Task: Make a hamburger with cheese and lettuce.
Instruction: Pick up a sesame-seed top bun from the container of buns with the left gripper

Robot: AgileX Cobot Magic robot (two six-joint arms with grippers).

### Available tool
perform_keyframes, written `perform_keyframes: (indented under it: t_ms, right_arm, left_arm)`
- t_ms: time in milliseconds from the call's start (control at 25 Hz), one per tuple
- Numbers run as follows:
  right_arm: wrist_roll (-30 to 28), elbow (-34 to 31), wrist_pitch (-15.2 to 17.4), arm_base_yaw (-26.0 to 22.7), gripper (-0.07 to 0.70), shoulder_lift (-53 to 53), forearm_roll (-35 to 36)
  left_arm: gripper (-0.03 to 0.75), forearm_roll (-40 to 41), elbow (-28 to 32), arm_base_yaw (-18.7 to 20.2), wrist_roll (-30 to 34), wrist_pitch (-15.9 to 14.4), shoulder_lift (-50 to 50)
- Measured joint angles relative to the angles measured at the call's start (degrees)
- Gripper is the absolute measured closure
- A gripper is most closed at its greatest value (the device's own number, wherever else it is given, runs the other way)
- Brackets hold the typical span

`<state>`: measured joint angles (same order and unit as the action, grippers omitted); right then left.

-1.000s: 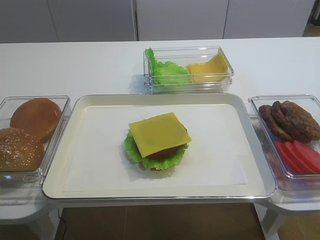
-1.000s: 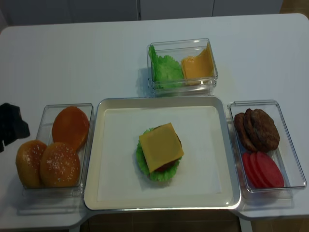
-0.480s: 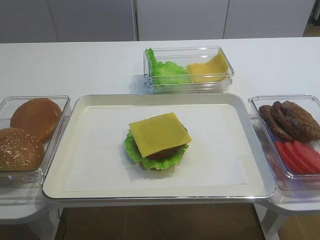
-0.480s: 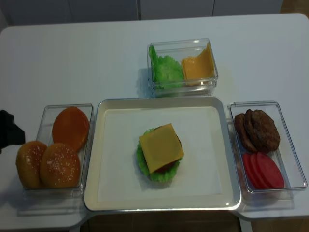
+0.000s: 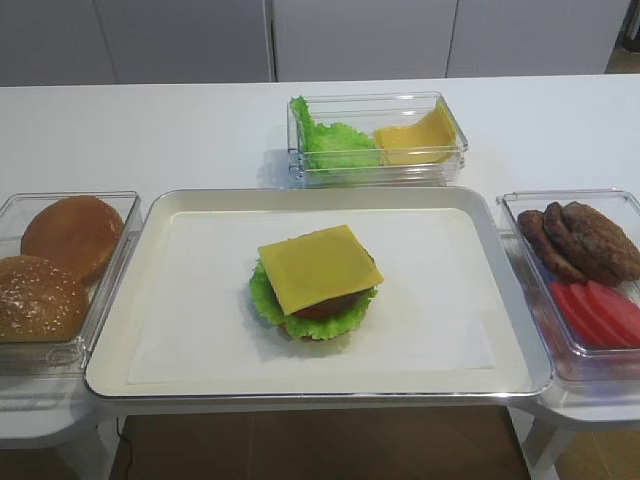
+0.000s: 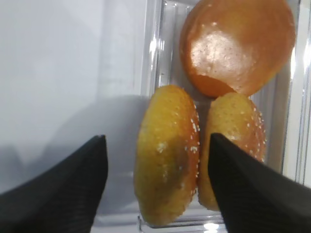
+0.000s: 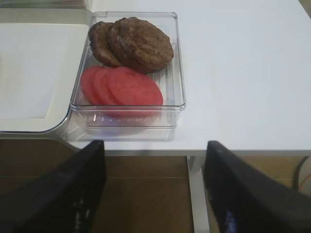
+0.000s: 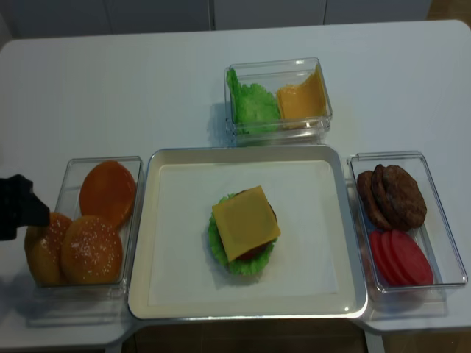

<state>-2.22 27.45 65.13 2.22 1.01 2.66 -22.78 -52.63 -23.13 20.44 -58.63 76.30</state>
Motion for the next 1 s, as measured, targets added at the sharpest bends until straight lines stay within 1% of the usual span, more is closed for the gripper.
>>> perform_keyframes:
  t_ms: [360,640,760,920,1000]
  right_arm:
    - [0.00,0.00,0.00,0.00,0.131,0.00,0.00]
    - [0.00,0.00,0.00,0.00,0.131,0.00,0.00]
    - [0.00,0.00,0.00,0.00,0.131,0.00,0.00]
    - [0.00,0.00,0.00,0.00,0.131,0.00,0.00]
    - [0.00,0.00,0.00,0.00,0.131,0.00,0.00]
  left_arm:
    - [0.235,-0.13,0.00,0.00,0.39,-0.60,3.53]
    - [0.259,-2.01,0.00,-0.09,2.46,-3.90,5.44]
    - [0.280,-2.32,0.00,-0.09,2.48,-4.48,5.44]
    - [0.328,-2.46,0.00,-0.09,2.70,-4.51,5.53]
    - [0.339,-2.46,0.00,-0.09,2.70,-4.51,5.53]
